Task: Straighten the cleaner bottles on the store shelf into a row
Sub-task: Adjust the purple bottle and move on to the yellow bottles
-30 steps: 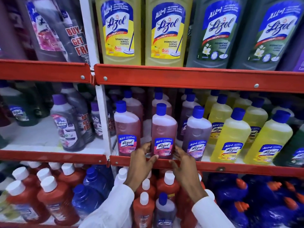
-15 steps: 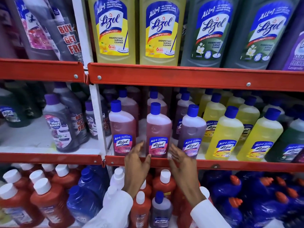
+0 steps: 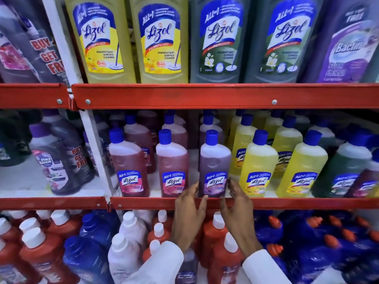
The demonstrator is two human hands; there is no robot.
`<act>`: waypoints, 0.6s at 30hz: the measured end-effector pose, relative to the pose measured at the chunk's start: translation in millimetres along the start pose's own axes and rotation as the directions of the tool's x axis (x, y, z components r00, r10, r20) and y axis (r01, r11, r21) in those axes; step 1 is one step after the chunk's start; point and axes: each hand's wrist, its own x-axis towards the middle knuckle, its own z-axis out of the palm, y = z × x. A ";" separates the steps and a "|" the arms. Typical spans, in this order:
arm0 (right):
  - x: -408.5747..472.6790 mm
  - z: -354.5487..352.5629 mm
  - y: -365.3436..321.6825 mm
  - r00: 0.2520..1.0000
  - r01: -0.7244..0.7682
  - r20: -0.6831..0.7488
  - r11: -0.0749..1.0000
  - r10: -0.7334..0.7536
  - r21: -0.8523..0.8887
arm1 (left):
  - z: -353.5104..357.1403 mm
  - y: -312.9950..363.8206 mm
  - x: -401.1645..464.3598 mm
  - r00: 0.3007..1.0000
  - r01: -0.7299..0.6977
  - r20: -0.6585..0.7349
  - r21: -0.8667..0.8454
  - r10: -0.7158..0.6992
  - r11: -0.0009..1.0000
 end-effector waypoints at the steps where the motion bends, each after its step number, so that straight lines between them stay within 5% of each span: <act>1: 3.7 -0.6 0.1 0.999 0.011 0.035 1.000 -0.011 -0.011 | 2.3 0.6 2.5 1.000 0.004 0.003 0.017 -0.004 1.000; 18: 16.0 -12.7 11.7 0.993 0.020 0.118 0.998 -0.028 0.066 | 14.3 2.4 9.3 0.997 0.068 -0.029 0.054 -0.067 0.996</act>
